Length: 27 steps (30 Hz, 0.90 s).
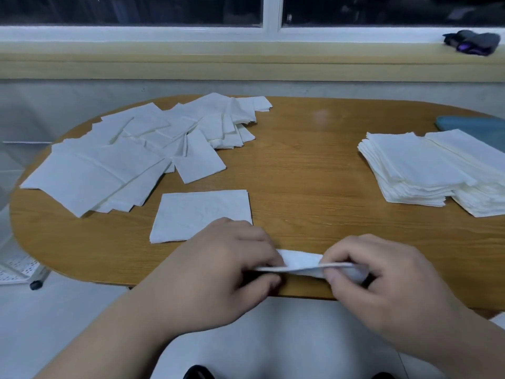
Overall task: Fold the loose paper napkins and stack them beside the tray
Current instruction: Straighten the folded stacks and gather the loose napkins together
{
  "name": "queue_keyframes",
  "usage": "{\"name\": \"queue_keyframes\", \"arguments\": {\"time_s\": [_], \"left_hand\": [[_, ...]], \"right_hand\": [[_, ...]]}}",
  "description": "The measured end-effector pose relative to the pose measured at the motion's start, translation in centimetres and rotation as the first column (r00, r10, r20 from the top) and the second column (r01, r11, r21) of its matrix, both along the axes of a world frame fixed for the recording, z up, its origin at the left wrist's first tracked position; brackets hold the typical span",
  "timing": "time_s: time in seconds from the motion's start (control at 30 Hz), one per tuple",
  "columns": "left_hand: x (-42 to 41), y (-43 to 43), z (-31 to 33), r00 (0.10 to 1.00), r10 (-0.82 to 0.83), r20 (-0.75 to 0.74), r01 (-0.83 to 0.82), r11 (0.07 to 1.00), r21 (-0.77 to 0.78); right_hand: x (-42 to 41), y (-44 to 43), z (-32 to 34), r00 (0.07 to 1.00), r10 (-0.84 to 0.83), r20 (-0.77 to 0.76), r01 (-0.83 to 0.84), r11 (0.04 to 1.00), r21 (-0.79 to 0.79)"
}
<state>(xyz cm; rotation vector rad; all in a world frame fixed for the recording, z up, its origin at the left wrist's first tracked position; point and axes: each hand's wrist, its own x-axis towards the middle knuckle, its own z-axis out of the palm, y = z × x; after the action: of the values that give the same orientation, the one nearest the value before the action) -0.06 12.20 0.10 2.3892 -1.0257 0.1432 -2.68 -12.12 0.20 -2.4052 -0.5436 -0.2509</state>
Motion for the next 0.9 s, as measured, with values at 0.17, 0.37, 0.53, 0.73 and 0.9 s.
{"name": "queue_keyframes", "arguments": {"time_s": [0.17,0.37,0.53,0.73,0.9], "left_hand": [[-0.2,1.4,1.8,0.911,0.234,-0.34,-0.341,0.89,-0.301],[1.5,5.6,2.2,0.732,0.461,-0.501,-0.635,0.729,-0.256],[3.6,8.5,1.1,0.596,0.641,-0.483,-0.781,0.604,-0.162],[5.1,8.6,0.0,0.541,0.773,-0.332,-0.814,0.58,0.025],[5.3,8.6,-0.3,0.535,0.824,-0.183,-0.816,0.561,0.14]], "right_hand": [[1.7,2.4,1.3,0.972,-0.009,-0.236,0.096,0.929,0.358],[5.9,8.1,1.7,0.937,-0.005,-0.348,0.112,0.952,0.286],[10.2,11.8,1.8,0.954,-0.072,-0.291,0.099,0.992,0.079],[13.1,13.2,0.6,0.956,-0.136,-0.26,0.091,0.98,-0.175],[13.5,13.6,0.7,0.961,-0.126,-0.247,0.032,0.934,-0.355]]}}
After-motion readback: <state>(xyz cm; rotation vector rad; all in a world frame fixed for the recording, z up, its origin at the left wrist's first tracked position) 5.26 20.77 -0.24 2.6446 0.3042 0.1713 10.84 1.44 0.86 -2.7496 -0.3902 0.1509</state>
